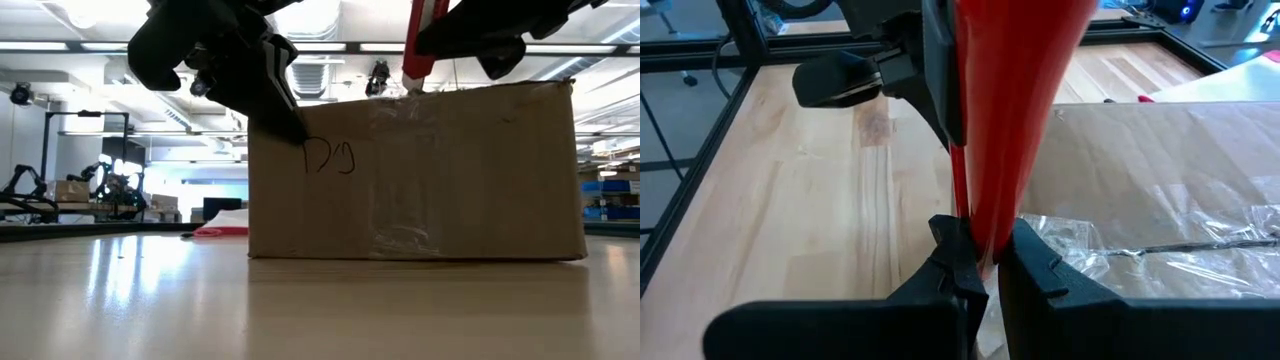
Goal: Unpack boxes
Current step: Open the cardboard box using the box cutter
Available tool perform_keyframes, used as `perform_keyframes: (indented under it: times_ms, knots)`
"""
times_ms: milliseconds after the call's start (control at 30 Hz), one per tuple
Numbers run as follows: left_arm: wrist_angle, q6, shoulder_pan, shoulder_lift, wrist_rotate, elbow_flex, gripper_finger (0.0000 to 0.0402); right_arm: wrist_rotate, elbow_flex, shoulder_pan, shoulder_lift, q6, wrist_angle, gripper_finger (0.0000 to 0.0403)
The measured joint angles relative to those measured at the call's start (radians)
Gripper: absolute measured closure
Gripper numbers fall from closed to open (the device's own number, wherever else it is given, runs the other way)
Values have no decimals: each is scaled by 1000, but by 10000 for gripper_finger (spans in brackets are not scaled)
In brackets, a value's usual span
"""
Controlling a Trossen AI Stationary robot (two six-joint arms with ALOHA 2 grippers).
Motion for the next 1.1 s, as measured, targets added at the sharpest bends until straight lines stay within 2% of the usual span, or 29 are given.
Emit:
perform_keyframes:
  times_ms: [167,533,667,933,1100]
  knots:
    - [0,-3,0,0,0,0,402,7,3,7,-10,10,-23,397]
    - [-31,-10,1,-3,-19,-2,402,20,124,28,-32,8,-243,397]
    - [-35,-11,1,-3,-27,-2,402,76,162,42,-32,6,-290,397]
    - [-36,-12,0,-2,-28,-2,402,111,186,43,-31,-18,-310,397]
    - [-37,-14,0,-4,-27,-2,402,210,185,43,-36,93,-461,397]
